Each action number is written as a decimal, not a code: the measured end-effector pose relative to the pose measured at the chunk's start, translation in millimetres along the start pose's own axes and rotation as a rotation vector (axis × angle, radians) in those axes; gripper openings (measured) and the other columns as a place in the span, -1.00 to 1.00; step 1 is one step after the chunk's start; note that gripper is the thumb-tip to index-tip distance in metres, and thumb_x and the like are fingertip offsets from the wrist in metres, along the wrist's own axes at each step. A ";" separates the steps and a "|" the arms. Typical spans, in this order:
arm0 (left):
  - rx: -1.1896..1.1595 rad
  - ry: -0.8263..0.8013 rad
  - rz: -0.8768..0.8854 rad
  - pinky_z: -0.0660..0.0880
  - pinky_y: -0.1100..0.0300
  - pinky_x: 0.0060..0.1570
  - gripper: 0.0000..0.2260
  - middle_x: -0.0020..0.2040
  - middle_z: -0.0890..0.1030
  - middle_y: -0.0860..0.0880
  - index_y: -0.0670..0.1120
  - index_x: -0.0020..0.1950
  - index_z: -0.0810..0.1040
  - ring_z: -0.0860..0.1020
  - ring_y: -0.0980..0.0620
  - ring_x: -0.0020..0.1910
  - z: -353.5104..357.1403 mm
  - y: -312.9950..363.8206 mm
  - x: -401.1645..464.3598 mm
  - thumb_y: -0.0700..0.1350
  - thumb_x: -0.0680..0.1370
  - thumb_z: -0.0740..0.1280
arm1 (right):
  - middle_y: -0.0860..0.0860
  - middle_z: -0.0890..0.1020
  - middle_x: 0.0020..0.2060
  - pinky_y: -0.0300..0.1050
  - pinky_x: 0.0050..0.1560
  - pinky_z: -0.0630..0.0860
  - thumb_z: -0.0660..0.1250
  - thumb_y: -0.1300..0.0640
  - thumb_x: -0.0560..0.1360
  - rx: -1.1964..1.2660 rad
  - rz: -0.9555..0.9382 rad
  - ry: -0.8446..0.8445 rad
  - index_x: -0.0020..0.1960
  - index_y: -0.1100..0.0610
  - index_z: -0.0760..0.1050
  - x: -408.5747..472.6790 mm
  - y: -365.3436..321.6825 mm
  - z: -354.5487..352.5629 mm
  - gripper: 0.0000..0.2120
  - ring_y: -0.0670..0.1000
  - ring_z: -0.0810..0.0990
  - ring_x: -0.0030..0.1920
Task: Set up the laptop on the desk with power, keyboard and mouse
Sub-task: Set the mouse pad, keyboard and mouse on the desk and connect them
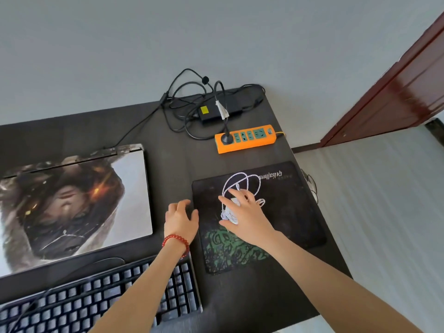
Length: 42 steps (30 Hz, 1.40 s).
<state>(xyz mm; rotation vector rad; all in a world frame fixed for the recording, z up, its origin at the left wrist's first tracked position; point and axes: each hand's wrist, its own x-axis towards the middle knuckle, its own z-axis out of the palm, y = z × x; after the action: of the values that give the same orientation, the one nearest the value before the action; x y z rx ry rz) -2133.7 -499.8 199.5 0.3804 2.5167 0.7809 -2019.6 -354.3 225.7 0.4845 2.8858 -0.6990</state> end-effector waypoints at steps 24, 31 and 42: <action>-0.867 -0.066 0.345 0.47 0.35 -0.19 -0.82 -0.27 0.59 0.05 0.05 -0.32 0.55 0.54 0.18 -0.26 -90.7 155.1 26.7 -0.18 0.45 0.34 | -0.01 0.24 0.23 -0.31 0.04 0.45 0.44 0.20 0.31 0.363 -0.039 0.624 0.37 0.10 0.12 16.0 -7.1 -95.3 -0.25 -0.03 0.40 0.19; -0.421 -0.038 0.088 0.41 0.13 0.16 -0.81 0.11 0.60 -0.15 -0.18 0.10 0.56 0.54 -0.03 0.08 -74.1 106.3 42.6 -0.25 0.50 0.28 | 0.02 0.28 0.17 -0.22 -0.05 0.49 0.44 0.08 0.34 0.314 0.255 0.436 0.34 0.13 0.17 8.8 -7.2 -50.1 -0.32 0.03 0.46 0.11; -0.120 -0.122 -0.063 0.39 0.21 0.01 -0.78 0.13 0.58 -0.13 -0.13 0.15 0.52 0.52 -0.11 0.10 -32.4 13.3 27.7 -0.19 0.53 0.21 | 0.07 0.43 0.11 -0.06 0.02 0.45 0.37 -0.20 0.35 -0.019 0.652 0.185 0.26 0.19 0.26 -22.9 10.5 34.5 -0.33 0.08 0.43 0.11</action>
<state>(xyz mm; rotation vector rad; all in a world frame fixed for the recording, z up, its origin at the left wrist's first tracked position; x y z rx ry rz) -2172.3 -493.2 221.0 0.2968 2.3437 0.8526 -1992.7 -367.9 195.4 1.4543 2.6145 -0.5283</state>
